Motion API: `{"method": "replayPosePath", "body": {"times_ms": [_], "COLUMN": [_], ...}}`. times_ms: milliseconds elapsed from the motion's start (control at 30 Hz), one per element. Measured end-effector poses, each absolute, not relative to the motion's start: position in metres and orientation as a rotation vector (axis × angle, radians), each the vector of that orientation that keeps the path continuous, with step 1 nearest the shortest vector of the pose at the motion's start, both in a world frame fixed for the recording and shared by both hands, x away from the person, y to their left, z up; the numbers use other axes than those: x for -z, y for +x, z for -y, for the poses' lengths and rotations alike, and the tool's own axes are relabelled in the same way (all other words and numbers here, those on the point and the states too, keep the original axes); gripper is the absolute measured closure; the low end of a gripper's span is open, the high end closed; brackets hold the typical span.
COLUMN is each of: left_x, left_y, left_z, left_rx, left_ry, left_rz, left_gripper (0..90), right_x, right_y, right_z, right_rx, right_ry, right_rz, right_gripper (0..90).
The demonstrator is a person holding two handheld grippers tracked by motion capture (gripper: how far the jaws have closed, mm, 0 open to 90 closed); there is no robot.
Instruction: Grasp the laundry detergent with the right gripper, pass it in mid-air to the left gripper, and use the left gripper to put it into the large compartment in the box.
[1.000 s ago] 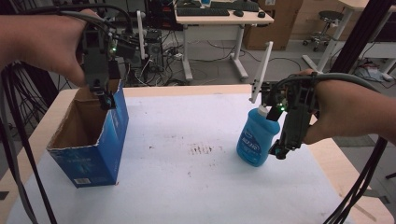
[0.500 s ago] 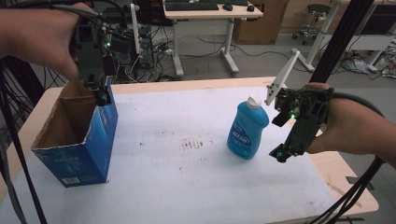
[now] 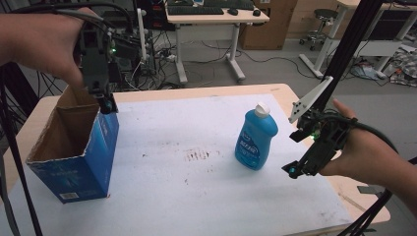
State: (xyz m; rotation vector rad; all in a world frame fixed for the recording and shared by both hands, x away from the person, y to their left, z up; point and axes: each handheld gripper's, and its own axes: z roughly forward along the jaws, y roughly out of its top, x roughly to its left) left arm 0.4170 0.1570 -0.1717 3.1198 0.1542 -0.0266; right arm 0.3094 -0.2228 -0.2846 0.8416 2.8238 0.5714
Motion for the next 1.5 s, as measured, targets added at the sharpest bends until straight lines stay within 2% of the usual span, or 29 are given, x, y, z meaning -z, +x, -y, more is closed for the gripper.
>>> {"method": "replayPosePath", "body": {"times_ms": [267,733,1500], "left_x": [0.173,0.173,0.175], "left_y": [0.42,0.419,0.416], "left_z": [-0.16,-0.161,-0.159], "left_rx": [0.024,0.021,0.023], "left_ry": [3.113,3.12,3.131], "left_rz": [-0.159,-0.148,-0.149], "left_gripper": [1.7,1.7,1.7], "right_x": [0.304,0.339,0.374], "right_y": [0.311,0.325,0.34], "right_z": [0.232,0.249,0.248], "right_rx": [-0.65,-0.974,-1.128], "right_ry": [0.925,1.092,1.213], "right_rz": [-2.771,-2.566,-2.402], "right_gripper": [4.0,4.0,3.9]}}
